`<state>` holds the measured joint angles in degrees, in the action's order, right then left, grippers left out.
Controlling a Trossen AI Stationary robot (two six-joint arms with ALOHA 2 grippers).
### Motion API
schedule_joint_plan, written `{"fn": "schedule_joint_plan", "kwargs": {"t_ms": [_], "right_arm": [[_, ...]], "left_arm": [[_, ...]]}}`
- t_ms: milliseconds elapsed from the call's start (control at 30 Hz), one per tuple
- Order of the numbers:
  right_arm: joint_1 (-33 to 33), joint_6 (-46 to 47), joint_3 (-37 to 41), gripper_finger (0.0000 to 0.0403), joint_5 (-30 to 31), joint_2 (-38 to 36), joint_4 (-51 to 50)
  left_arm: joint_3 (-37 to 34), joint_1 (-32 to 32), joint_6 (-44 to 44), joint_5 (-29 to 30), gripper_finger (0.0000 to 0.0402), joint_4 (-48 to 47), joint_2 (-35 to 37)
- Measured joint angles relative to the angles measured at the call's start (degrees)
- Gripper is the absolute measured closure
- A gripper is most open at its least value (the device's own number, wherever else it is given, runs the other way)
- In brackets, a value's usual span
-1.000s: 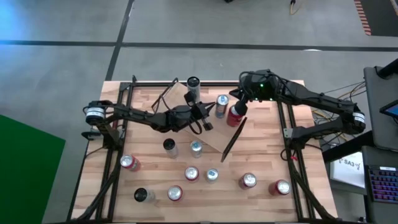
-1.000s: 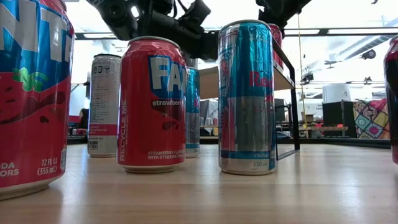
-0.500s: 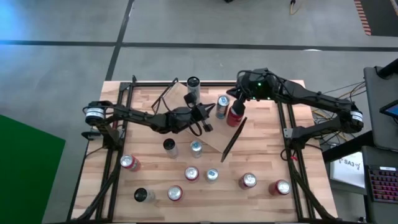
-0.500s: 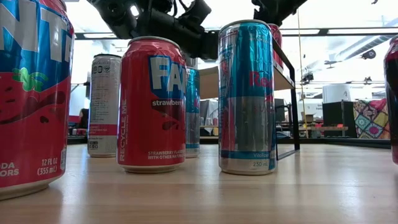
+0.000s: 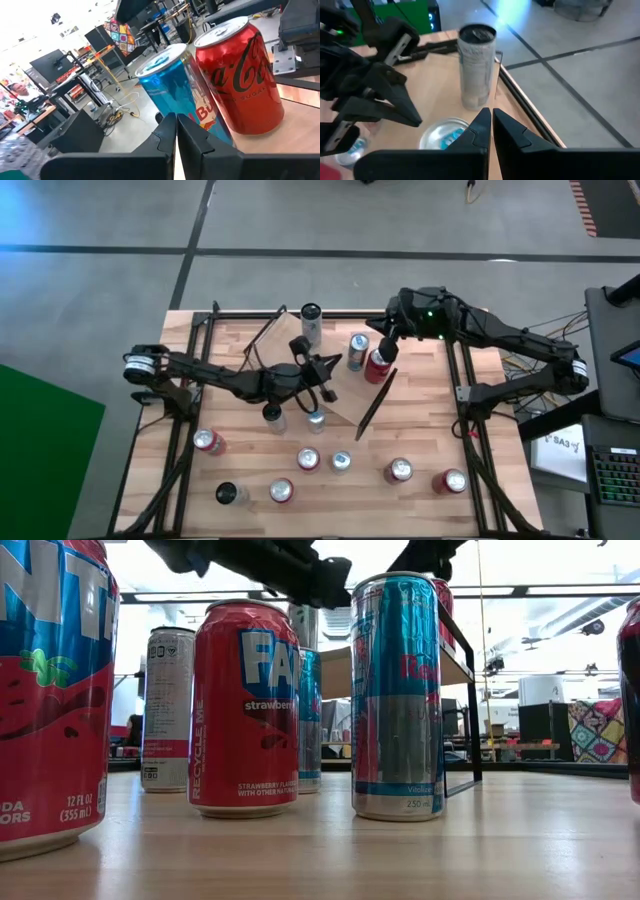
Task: Place canned beverage on shelf
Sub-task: Adjust the silver/blue soda can on the shelf
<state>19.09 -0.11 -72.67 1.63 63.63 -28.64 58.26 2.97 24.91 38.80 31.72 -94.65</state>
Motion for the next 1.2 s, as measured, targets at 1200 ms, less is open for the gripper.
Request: {"fn": "schedule_joint_plan", "kwargs": {"t_ms": [1200], "right_arm": [[-19.79, 19.59, -2.17, 0.0394, 15.45, 3.96, -0.04]], "left_arm": [[-28.38, 14.37, -6.32, -20.33, 0.0402, 2.53, 37.88]]}}
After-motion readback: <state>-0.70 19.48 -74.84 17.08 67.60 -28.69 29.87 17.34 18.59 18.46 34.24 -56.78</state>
